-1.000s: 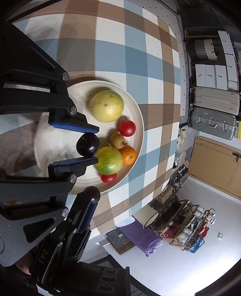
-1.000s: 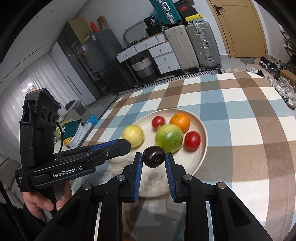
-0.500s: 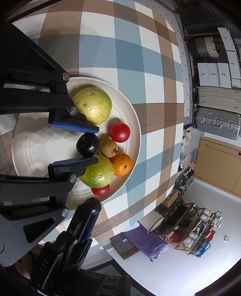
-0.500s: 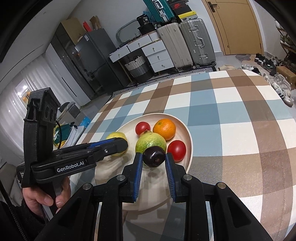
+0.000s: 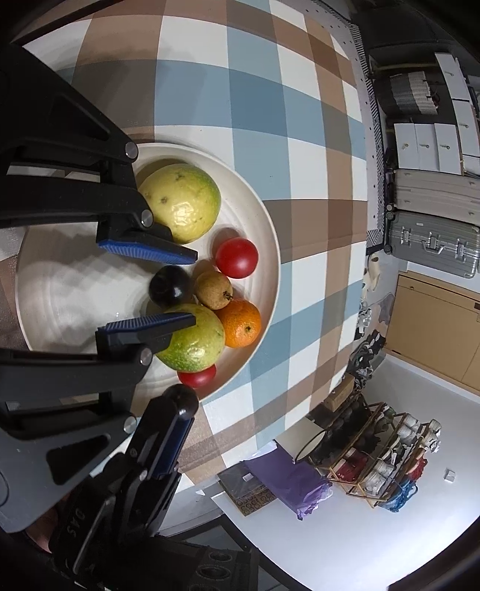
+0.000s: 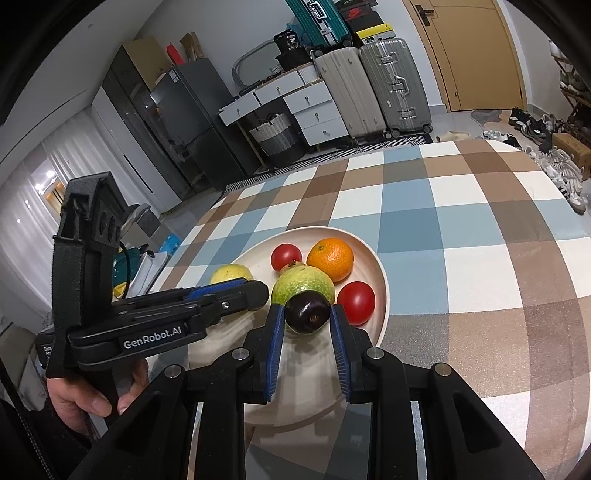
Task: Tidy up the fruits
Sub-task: 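Carry both plums over the cream plate and open the left tool, then open the right tool to drop its plum onto the plate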
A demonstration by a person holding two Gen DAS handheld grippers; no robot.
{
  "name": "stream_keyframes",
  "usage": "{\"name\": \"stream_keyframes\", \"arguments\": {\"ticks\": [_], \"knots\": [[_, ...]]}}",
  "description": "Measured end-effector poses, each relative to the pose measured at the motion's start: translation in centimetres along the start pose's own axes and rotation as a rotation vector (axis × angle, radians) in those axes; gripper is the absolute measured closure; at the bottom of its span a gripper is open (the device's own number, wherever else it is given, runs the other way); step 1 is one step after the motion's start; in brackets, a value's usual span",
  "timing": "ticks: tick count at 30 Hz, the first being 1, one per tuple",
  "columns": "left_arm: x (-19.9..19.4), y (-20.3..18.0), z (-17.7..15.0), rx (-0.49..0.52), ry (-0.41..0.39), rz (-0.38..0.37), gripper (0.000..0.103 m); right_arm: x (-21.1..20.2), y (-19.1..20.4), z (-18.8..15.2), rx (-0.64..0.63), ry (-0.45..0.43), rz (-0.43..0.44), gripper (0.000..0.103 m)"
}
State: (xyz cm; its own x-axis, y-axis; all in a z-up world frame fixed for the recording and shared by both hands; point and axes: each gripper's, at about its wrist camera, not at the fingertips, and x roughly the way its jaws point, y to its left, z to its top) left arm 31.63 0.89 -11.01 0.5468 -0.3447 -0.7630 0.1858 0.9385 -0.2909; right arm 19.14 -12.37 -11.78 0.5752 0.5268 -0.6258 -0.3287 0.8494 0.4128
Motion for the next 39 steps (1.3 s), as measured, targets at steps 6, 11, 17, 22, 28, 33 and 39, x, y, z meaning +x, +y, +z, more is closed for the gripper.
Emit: {"name": "stream_keyframes", "arguments": {"ticks": [6,11,17,22,28,33,39], "knots": [[-1.4,-0.2,-0.1,0.008,-0.018,0.003,0.080,-1.0,0.0,0.0,0.016,-0.023,-0.002,0.070],[-3.3,-0.4,-0.3,0.005,-0.045,0.007,0.080,-2.7,0.5,0.1,0.011,-0.061,-0.001,0.070],[-5.3,-1.0,-1.4,0.005,-0.060,0.019,0.080,-4.3,1.4,-0.3,-0.002,-0.075,-0.002,0.070],[-6.9,-1.4,-2.8,0.005,-0.070,0.022,0.080,-5.3,2.1,-1.0,-0.011,-0.086,-0.001,0.070],[-8.3,-1.8,-4.6,0.009,-0.074,0.028,0.080,-6.3,3.1,-1.9,-0.027,-0.086,0.002,0.069],[-9.1,-2.0,-5.9,0.013,-0.077,0.039,0.079,-7.1,3.7,-2.6,-0.038,-0.097,0.003,0.069],[-10.5,-3.1,-7.8,0.036,-0.091,0.042,0.076,-8.4,4.1,-3.8,-0.035,-0.111,-0.005,0.061]]}}
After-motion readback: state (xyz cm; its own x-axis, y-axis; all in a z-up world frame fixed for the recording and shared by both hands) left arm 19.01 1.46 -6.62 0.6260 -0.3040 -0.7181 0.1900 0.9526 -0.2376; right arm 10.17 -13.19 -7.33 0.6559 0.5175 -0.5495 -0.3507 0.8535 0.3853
